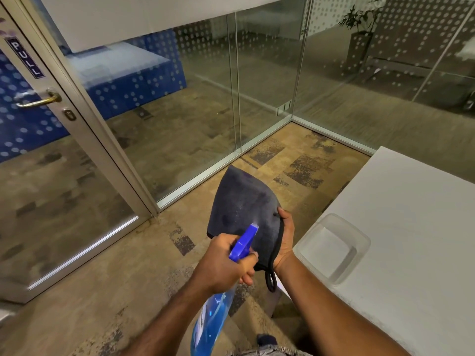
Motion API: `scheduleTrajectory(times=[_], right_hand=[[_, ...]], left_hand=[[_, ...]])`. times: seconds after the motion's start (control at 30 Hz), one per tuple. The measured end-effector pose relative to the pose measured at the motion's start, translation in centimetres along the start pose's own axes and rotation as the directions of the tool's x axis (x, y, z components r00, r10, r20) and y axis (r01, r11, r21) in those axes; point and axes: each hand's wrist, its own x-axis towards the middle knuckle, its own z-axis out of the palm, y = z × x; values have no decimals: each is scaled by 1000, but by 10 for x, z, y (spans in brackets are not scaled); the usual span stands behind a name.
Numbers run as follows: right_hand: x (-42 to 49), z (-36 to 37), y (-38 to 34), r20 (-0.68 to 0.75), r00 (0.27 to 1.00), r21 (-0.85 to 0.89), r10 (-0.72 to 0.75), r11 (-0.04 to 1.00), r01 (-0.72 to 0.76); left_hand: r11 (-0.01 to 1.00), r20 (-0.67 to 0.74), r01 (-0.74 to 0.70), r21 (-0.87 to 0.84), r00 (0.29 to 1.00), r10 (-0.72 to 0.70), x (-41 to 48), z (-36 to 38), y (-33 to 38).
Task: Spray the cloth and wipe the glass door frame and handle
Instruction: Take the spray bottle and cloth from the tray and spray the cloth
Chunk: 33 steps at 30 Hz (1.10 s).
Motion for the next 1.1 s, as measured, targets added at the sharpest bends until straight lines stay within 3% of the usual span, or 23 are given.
scheduleTrajectory(times=[0.3, 0.43, 0.63, 1.0, 1.1], right_hand=[[-4, -2, -5, -18, 999, 11, 30, 999, -30], [-9, -8, -15, -58, 998, -58, -38, 998, 34], [-23, -24, -53, -128, 978, -126, -166, 981, 150], [-63, -61, -132, -268, 921, -90, -283, 959, 268], [-78, -75, -154, -270, 904, -54, -332, 942, 330]], left_hand=[[991, -1, -133, 1, 991, 133, -3, 1, 2], [972, -100, -216, -87, 973, 208, -1, 0, -1], [926, -192, -368, -80, 917, 348, 16, 11, 4], [907, -270, -365, -208, 913, 306, 73, 64, 33], [911, -224, -353, -213, 925, 306, 88, 84, 45]])
